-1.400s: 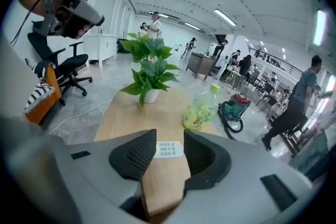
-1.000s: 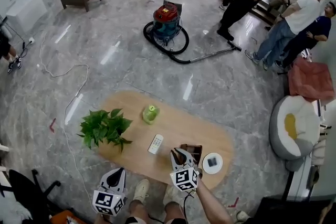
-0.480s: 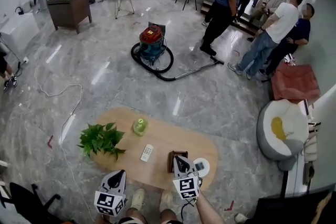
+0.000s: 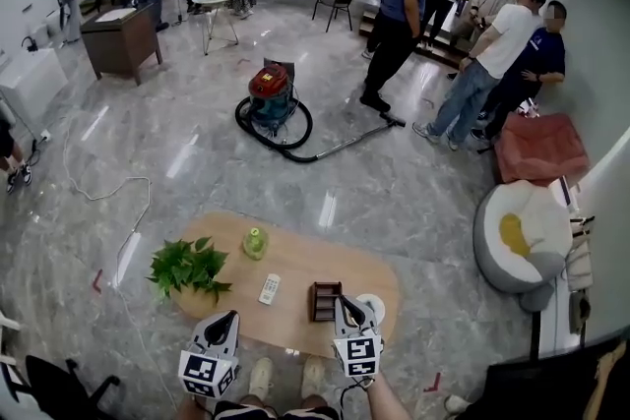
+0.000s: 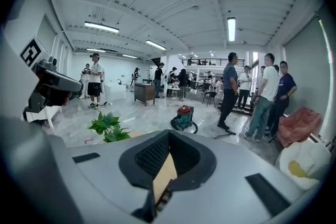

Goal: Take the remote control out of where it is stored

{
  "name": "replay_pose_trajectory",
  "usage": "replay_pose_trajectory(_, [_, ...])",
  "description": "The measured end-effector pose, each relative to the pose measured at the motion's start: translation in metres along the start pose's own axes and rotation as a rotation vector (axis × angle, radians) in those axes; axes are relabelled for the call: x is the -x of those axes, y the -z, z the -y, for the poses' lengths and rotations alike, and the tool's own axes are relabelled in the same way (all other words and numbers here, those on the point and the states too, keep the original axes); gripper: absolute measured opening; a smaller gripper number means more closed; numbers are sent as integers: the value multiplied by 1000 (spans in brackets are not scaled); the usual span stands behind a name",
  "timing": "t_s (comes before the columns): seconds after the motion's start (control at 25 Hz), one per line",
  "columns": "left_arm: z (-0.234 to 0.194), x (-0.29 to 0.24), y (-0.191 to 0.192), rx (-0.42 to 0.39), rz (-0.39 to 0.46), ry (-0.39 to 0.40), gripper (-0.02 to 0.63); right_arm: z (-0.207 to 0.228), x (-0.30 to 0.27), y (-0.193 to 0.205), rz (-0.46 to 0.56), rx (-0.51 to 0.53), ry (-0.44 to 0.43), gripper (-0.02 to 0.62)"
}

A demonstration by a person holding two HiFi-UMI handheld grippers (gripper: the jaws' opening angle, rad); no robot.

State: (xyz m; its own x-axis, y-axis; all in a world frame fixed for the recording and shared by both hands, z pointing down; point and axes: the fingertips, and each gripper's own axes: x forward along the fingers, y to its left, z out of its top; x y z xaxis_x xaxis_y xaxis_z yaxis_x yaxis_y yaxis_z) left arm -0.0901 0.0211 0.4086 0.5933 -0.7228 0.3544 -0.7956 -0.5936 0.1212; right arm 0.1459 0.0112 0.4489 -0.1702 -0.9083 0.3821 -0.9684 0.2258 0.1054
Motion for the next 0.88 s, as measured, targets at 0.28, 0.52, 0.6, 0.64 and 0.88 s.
replay_pose_trajectory(0.28, [19,0,-11,-21,10,24,6,17,37,-10,36,-53,44,8])
replay_pose_trajectory(0.52, [35,-5,-21,-39,23,62,6,32,61,-24,79,-82,81,8])
replay_pose_trajectory(0.6, [38,-6,-25,-44,33,71,6,35,66,-28,95,-97,90,8])
replay_pose_trajectory(0.64, [40,-6,-28,-48,38,74,6,37,68,-31,103,-101,95,8])
replay_pose_trajectory(0.88, [45,-7,-46,-79,70,83,6,40,81,-44,142,-95,119,8])
